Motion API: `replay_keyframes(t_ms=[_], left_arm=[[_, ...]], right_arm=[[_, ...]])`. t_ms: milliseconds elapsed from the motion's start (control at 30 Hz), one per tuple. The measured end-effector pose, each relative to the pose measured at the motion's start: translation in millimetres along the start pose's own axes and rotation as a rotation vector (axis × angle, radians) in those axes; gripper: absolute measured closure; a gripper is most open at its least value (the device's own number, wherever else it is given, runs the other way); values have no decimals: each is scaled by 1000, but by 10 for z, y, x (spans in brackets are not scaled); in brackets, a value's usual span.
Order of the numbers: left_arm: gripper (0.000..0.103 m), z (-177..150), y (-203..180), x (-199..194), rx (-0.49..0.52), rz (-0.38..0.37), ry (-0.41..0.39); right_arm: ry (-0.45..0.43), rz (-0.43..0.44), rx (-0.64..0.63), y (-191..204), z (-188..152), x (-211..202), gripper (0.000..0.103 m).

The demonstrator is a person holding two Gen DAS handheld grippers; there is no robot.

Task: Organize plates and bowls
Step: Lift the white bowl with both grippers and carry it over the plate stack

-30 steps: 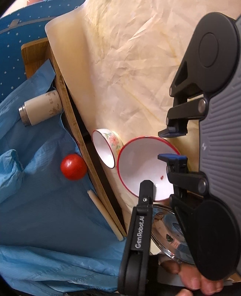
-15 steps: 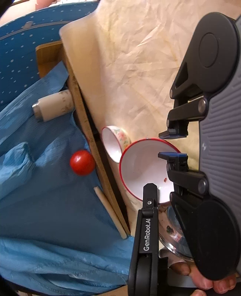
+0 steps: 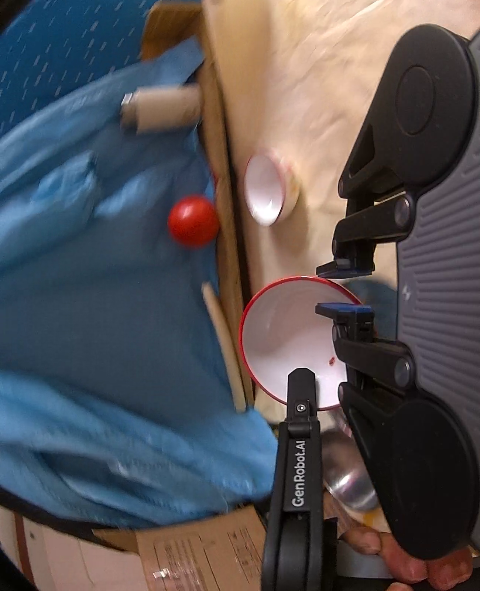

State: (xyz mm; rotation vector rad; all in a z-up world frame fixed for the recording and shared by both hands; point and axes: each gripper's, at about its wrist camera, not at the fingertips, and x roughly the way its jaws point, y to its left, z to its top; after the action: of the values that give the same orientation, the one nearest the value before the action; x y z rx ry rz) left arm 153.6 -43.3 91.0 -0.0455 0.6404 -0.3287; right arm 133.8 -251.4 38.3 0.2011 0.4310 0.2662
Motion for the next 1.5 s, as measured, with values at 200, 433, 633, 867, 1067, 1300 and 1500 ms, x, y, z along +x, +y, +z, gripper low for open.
replay_keyframes(t_ms=[200,433,633,867,1067,1300,1500], left_arm=[[97,52,471,-292,-74,83,-43],[97,-5,974,-494,-163,164,-62],[96,-160,1298,-489,-226,198,-47],[96,-289,1525,-444,-251,229,-35],[95,-356,1647,-344,-249,240,6],[95,-374,1716,-234,-246,229,41],[94,-359,1720,-224,-245,231,53]], right_arm=[[28,81,-118,521,138,221,88],[72,153,-228,1059,144,494,88],[144,209,-253,1303,84,769,88],[210,241,-278,1469,30,1008,88],[245,243,-297,1553,-16,1133,88],[272,226,-295,1576,-31,1213,88],[293,221,-290,1582,-29,1279,88]])
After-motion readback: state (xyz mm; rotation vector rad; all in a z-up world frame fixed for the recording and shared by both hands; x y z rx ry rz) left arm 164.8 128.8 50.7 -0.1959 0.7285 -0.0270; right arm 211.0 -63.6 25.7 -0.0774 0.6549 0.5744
